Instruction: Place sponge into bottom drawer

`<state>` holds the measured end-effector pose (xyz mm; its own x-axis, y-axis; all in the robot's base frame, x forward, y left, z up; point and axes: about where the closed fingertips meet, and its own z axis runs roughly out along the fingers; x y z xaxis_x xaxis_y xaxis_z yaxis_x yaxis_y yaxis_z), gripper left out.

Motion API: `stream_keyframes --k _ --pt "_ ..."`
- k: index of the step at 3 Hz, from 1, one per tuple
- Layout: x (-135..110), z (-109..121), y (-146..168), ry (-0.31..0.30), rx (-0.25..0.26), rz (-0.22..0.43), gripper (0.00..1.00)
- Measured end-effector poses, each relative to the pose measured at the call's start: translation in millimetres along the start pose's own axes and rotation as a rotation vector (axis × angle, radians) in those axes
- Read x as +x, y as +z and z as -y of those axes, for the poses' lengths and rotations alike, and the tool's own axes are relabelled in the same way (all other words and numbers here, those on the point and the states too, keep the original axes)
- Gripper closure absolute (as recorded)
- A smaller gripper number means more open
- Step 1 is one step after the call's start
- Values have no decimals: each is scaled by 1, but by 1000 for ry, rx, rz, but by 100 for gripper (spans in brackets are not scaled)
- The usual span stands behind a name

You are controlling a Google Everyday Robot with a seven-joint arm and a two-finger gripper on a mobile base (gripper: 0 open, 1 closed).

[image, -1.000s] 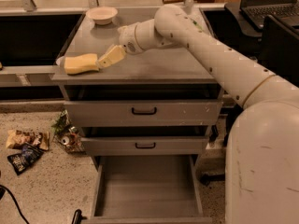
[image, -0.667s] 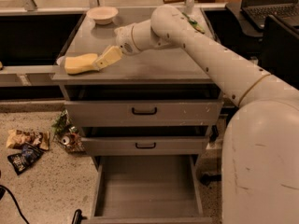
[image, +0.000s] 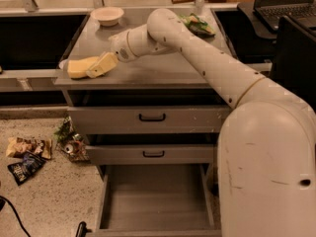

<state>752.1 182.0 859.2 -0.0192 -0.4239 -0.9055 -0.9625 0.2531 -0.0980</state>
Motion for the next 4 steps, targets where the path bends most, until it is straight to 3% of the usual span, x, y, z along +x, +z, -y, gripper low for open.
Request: stream_keyframes --k 2,3,4 --pt "3 -17 22 6 -45 -47 0" --pt "7 -22 30 9 -61 -70 14" --pt "7 -22 30 9 -61 -70 37"
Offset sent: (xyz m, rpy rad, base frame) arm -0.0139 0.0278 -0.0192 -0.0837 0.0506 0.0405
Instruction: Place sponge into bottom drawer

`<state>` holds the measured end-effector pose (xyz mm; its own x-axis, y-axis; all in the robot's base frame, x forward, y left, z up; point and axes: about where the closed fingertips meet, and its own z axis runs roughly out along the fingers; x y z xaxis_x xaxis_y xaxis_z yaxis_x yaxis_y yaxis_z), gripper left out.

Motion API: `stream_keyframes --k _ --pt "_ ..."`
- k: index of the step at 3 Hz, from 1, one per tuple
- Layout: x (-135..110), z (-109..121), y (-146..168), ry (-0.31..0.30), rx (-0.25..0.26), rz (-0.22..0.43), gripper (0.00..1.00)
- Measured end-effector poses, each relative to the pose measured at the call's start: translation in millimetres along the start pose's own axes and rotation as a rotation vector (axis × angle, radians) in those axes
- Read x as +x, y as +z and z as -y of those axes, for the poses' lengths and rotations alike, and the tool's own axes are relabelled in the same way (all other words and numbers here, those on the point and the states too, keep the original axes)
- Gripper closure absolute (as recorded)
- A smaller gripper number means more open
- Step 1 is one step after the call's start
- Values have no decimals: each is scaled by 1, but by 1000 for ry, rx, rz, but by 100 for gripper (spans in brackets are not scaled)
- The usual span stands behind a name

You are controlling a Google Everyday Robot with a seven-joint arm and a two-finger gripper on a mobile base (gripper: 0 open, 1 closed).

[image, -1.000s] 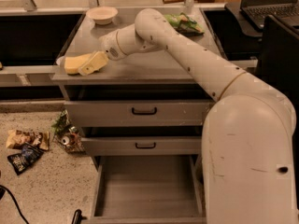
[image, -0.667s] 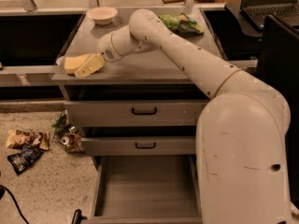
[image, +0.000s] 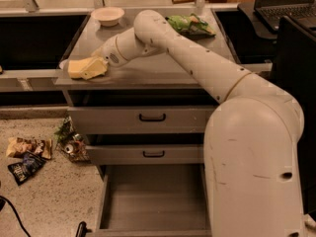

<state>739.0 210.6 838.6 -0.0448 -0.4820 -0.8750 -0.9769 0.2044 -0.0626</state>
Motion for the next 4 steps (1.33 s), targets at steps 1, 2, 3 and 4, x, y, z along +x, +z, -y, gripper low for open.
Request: stream_keyframes --k 1,2,3,4 --pt "0 -1 1 -1 0 0 60" --pt "-5 -3 -10 -15 23 7 84" --pt "-18 -9 -44 -43 89 33 100" --pt "-25 -26 -93 -58 169 34 100"
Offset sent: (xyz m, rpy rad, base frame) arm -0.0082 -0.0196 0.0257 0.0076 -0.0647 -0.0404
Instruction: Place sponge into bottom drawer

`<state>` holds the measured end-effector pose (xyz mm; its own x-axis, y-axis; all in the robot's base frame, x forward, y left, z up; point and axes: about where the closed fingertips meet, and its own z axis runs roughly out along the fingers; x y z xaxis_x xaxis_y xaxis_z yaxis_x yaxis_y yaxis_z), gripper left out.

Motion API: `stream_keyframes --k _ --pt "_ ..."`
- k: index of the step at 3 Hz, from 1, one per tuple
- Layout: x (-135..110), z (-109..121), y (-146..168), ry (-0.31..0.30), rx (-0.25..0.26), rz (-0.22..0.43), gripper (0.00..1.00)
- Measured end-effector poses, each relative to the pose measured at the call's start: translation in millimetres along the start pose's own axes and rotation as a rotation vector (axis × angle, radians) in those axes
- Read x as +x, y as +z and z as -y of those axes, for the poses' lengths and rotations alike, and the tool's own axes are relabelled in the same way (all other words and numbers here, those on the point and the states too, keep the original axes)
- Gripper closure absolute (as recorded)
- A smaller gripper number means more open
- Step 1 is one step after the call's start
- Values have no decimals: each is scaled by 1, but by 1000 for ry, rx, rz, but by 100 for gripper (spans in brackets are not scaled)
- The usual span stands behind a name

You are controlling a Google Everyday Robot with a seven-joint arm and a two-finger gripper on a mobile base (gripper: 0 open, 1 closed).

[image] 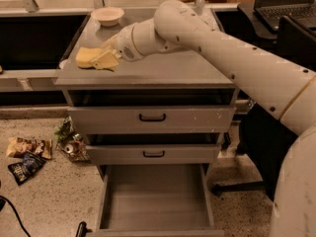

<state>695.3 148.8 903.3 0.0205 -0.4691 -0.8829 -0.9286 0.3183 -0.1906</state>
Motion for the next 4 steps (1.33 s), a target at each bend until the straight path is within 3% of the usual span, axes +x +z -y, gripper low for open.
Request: stream_keyframes --k 1,2,3,4 --pt "0 0 0 0 0 0 100" --pt "7 -19 -12 -31 -32 -24 100" --pt "1 -56 -51 -3 -7 -19 100" --pt "-8 -105 -79 61 50 37 100"
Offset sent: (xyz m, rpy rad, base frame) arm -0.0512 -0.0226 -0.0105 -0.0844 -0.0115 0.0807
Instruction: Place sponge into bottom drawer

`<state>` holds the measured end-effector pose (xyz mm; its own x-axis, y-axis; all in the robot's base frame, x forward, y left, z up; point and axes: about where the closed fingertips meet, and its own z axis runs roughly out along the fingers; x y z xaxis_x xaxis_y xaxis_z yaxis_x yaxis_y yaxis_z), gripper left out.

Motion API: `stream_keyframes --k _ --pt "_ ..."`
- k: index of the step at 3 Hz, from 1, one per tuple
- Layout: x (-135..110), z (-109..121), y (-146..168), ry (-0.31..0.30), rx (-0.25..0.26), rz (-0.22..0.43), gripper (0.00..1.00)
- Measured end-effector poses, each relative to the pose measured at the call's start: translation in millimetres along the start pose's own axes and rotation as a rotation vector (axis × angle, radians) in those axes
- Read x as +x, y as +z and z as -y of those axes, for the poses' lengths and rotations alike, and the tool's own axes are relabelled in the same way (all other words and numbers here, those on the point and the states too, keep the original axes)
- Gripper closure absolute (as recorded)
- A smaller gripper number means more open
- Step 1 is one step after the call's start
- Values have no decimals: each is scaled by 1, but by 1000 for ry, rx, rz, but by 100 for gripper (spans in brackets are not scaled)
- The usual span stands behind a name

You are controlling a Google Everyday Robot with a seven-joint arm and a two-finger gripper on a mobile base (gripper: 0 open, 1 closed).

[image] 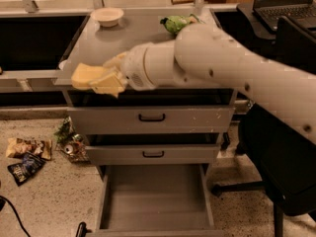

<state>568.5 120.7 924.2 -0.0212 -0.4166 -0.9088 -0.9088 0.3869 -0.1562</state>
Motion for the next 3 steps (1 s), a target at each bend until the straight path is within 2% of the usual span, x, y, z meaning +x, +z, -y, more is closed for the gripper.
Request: stream_keyframes --k 1,2,3 --pt "22 -9 -6 44 43 2 100" --pt "22 -9 -6 43 43 1 100" --pt "29 -12 -4 17 12 -22 100"
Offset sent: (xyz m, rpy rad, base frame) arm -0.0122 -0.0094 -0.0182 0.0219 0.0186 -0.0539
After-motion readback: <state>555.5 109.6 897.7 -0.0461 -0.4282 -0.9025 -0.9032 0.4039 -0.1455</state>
